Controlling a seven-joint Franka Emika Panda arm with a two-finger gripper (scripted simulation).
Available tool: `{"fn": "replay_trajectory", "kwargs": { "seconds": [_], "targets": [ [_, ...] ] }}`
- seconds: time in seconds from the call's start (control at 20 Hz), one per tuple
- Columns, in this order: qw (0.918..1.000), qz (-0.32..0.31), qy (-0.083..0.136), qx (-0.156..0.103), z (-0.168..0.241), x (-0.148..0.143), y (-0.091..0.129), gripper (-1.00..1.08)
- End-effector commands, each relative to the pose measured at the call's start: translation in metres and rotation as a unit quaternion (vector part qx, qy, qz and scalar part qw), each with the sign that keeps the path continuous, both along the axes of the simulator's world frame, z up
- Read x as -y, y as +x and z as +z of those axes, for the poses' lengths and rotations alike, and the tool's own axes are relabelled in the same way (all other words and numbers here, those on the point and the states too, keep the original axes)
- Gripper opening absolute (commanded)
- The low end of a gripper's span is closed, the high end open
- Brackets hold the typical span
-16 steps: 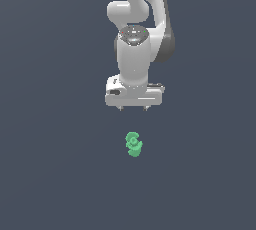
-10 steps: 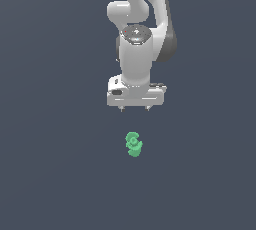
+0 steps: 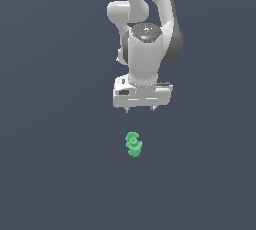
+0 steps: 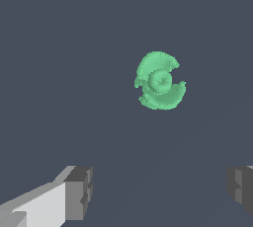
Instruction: Pick up the object and move it to a goal position.
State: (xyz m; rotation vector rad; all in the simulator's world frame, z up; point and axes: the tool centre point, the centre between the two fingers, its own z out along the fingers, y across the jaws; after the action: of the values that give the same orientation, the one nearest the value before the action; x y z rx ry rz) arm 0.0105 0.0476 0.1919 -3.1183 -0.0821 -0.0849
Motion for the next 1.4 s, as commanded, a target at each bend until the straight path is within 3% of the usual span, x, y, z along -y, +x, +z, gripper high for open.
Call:
{"fn": "replay_trajectory", "kwargs": {
  "seconds": [0.0,0.65,1.35],
  "targets": [
    [1.0000,0.000,0.000,0.000,0.000,0.001,0.001,1.00],
    [0.9986,0.052,-0.007,-0.008,-0.023,0.006,0.032,1.00],
    [0.9900,0.139,-0.015,-0.023,-0.072,0.021,0.078,1.00]
  ]
}}
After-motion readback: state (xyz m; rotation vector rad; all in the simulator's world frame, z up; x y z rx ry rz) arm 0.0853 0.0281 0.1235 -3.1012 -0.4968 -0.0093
